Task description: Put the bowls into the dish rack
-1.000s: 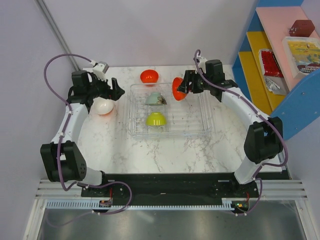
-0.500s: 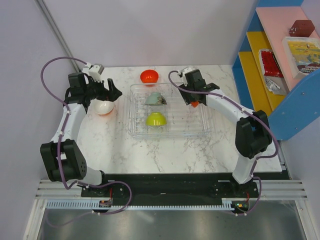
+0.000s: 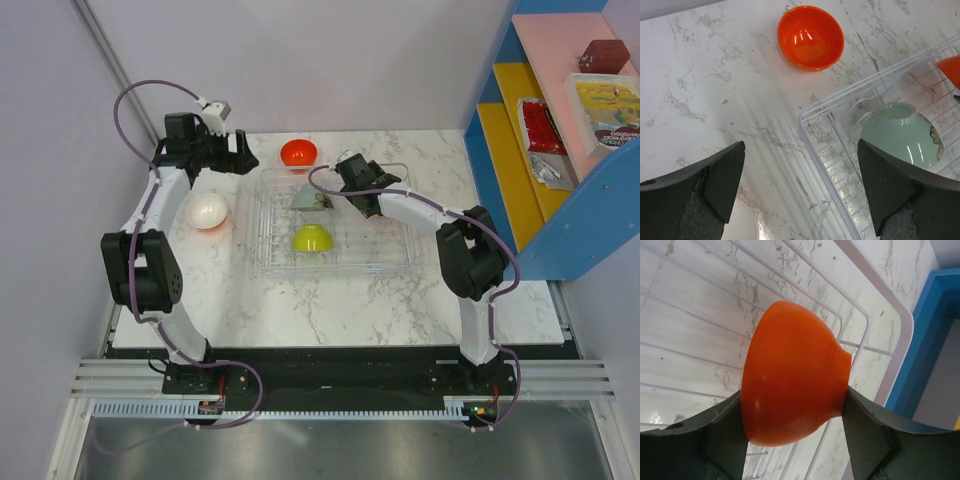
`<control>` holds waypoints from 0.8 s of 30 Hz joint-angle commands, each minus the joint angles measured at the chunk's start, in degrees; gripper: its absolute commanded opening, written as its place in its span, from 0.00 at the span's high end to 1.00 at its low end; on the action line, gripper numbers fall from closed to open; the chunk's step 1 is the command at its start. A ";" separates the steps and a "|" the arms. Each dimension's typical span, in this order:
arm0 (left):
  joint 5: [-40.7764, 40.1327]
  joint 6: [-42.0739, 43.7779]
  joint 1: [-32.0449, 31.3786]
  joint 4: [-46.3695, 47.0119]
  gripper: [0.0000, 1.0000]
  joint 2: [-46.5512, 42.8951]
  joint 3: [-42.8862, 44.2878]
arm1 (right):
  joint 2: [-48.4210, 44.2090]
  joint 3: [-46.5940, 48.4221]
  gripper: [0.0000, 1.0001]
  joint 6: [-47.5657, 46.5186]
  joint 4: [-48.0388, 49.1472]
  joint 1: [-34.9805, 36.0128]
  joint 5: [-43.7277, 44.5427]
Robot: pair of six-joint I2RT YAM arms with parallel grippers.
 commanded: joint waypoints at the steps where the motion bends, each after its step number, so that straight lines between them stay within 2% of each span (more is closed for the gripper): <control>1: -1.74 2.03 -0.57 -2.81 0.00 5.15 8.37 | 2.46 3.04 1.00 -3.70 3.85 1.56 9.64; 3: -1.74 2.30 -0.83 -3.43 0.00 8.32 11.71 | 3.17 2.60 1.00 -6.07 5.53 2.09 13.23; 8: -2.44 4.40 -1.28 -6.24 0.00 14.12 18.03 | 5.63 2.07 1.00 -9.06 8.26 2.89 15.54; 14: -3.15 6.16 -1.19 -7.12 0.00 18.34 20.68 | 8.53 2.77 1.00 -12.31 10.63 3.59 18.53; 16: -2.80 6.60 -2.93 -7.21 0.00 19.30 21.04 | 9.76 3.21 1.00 -13.37 11.33 3.85 19.23; 18: -2.62 6.95 -3.03 -7.30 0.00 19.84 21.30 | 10.64 3.74 0.88 -13.81 11.34 3.86 19.33; 19: -2.62 7.30 -3.12 -7.30 0.00 20.19 21.39 | 10.82 3.74 0.77 -14.33 11.42 4.12 19.15; 20: -2.62 7.39 -3.12 -7.30 0.00 20.45 21.56 | 10.91 3.74 0.54 -14.51 11.42 4.29 18.63; 24: -2.53 7.75 -3.21 -7.30 0.00 21.24 21.83 | 11.00 3.48 0.17 -13.72 11.42 4.91 17.04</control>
